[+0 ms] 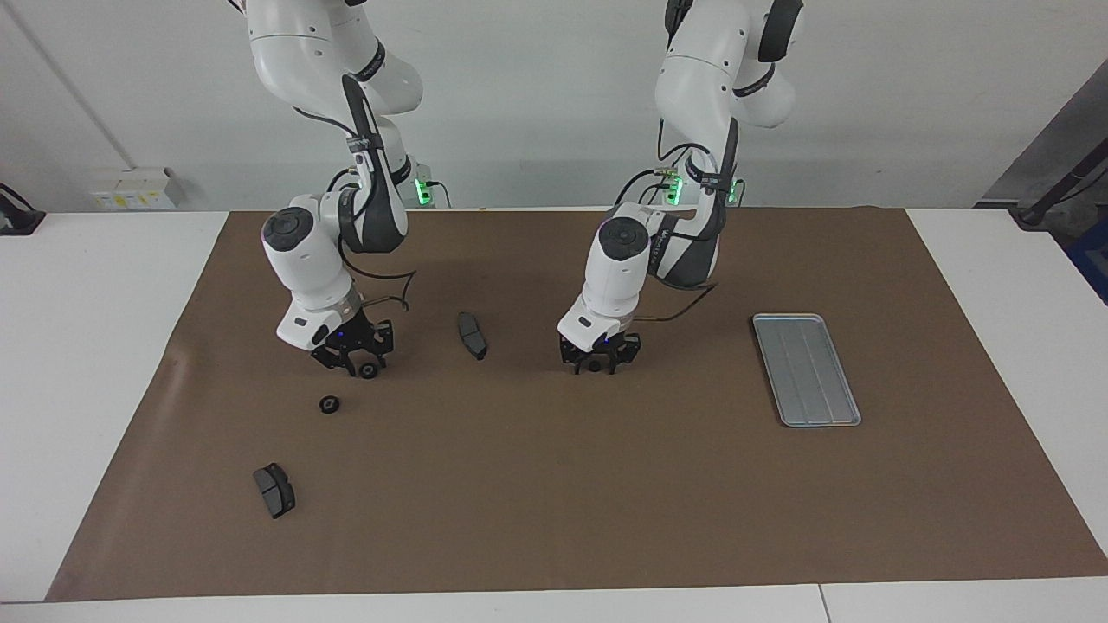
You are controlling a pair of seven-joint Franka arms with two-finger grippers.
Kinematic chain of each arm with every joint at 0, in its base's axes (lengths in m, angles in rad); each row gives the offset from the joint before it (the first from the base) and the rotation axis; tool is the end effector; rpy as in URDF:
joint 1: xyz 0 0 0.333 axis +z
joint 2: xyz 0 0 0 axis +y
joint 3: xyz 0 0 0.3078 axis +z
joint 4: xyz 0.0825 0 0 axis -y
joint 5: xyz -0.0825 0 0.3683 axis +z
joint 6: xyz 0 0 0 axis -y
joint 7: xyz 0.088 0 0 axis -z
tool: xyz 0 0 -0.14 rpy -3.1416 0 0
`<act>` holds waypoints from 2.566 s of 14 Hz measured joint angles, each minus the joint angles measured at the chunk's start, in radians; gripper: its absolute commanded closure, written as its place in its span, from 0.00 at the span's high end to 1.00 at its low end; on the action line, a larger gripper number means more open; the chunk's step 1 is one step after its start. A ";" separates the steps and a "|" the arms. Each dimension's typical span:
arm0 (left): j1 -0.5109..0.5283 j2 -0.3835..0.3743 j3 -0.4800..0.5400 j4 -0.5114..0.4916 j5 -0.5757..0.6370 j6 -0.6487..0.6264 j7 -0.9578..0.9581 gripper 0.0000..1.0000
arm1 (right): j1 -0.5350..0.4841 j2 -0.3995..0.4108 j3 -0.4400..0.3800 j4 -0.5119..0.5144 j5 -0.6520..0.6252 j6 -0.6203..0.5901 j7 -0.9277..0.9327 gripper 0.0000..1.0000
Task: Pick bearing gear from pile to tray
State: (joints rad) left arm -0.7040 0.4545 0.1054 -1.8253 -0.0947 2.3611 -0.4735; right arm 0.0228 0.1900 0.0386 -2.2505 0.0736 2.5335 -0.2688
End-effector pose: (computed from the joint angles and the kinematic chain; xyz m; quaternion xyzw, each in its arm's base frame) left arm 0.5262 -0.3675 0.2652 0.9984 -0.0365 0.0304 0.0318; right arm 0.5393 0.0339 0.2603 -0.9894 -0.1347 -0.0489 0.0211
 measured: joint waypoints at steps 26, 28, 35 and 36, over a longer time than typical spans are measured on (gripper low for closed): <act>0.506 -0.073 0.018 0.077 -0.010 -0.220 0.552 0.09 | -0.001 -0.002 -0.001 -0.003 0.000 -0.014 0.004 0.00; 0.564 -0.080 0.018 0.047 -0.010 -0.218 0.649 0.09 | 0.008 -0.002 0.006 0.011 0.001 -0.041 0.038 0.00; 0.599 -0.112 0.007 -0.122 -0.011 -0.042 0.692 0.69 | 0.130 -0.023 0.017 0.273 0.001 -0.264 0.441 0.00; 0.598 -0.115 0.005 -0.127 -0.011 -0.039 0.692 0.85 | 0.157 -0.019 0.017 0.299 0.001 -0.266 0.510 0.00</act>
State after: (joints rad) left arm -0.1060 0.3399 0.1108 -1.9527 -0.1056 2.3218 0.2185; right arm 0.1799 0.1711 0.0557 -1.9519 0.0750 2.2672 0.2417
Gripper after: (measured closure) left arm 0.599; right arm 0.656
